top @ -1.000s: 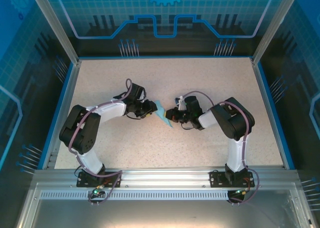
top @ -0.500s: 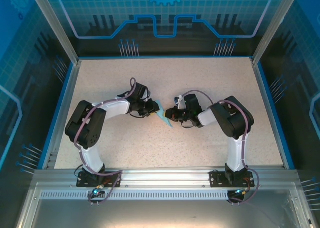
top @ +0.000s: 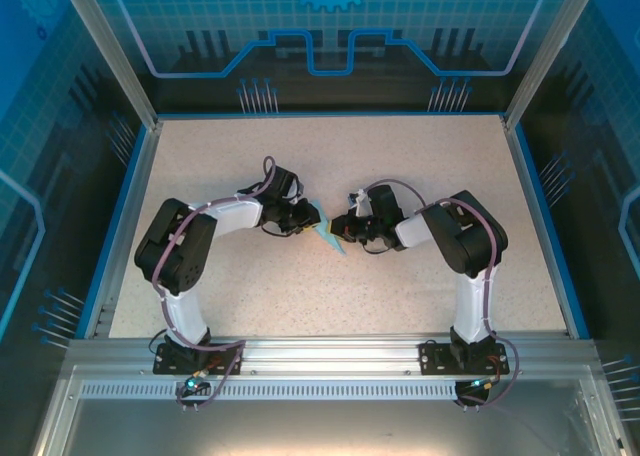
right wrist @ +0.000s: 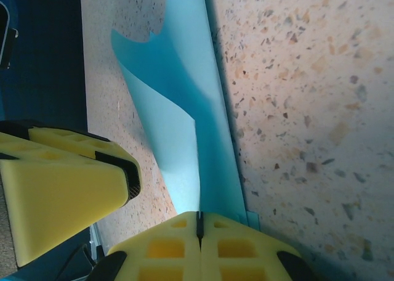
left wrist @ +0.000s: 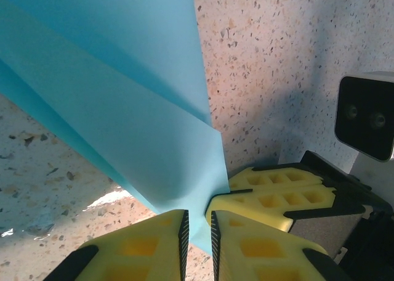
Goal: Fold a paper plane with a square sheet of paper (pick it up from the middle)
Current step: Fold the wing for the fifth time at the center of the table.
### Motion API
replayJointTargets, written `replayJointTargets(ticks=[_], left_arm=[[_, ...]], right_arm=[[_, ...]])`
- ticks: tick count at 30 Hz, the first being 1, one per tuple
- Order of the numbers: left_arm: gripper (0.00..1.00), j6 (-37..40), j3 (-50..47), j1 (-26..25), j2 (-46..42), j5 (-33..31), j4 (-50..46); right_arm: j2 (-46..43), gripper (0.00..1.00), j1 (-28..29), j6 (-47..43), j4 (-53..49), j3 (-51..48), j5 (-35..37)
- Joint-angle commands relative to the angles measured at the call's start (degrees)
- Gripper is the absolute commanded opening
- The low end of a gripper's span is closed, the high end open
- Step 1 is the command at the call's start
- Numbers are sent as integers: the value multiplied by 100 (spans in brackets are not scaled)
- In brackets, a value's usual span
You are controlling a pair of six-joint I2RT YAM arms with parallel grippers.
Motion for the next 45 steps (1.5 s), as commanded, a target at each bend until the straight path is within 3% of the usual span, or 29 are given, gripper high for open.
replayJointTargets(ticks=[1,45], left_arm=[[21,177,217,-44,174,166,-21],[17,265,321,-39,588,-251,-332]], right_arm=[[425,0,-113,-11,-730,75,572],[603,1,-148,-74,-1247,150,617]])
